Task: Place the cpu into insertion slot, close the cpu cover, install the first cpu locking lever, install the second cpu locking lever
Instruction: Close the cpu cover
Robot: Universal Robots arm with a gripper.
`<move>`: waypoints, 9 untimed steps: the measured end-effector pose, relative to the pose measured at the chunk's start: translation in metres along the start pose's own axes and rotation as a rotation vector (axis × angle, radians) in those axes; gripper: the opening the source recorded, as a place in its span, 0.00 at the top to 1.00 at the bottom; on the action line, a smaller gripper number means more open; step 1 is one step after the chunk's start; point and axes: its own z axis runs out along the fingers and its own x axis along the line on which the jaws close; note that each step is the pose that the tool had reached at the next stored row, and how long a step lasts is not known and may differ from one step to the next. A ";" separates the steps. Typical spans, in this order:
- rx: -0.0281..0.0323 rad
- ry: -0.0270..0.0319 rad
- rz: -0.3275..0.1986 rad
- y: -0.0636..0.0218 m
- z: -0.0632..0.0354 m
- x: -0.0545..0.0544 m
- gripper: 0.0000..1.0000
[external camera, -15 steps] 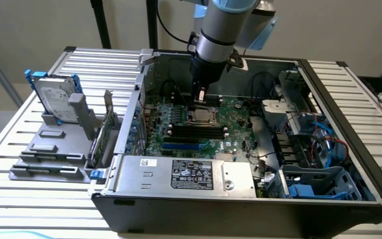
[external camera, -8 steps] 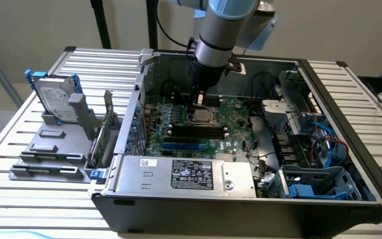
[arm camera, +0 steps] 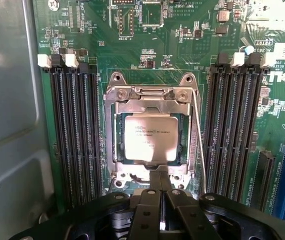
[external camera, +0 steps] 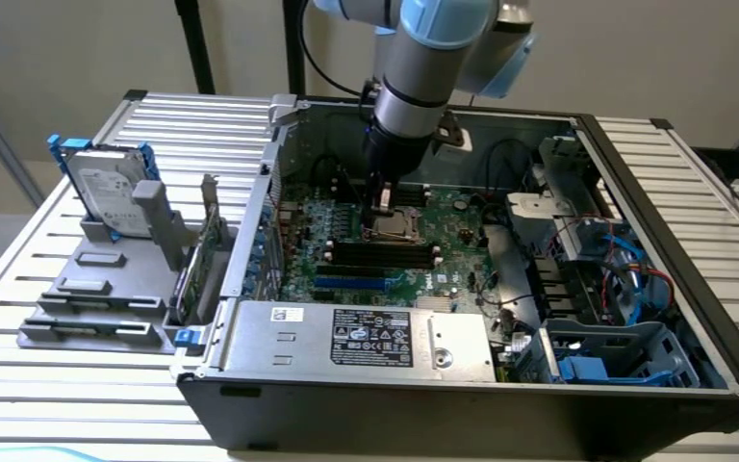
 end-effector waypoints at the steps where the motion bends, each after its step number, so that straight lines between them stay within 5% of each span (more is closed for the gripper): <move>1: 0.0000 0.0000 0.000 0.0000 0.0005 0.000 0.89; 9: 0.0004 0.0000 -0.001 0.0003 0.0041 0.000 0.89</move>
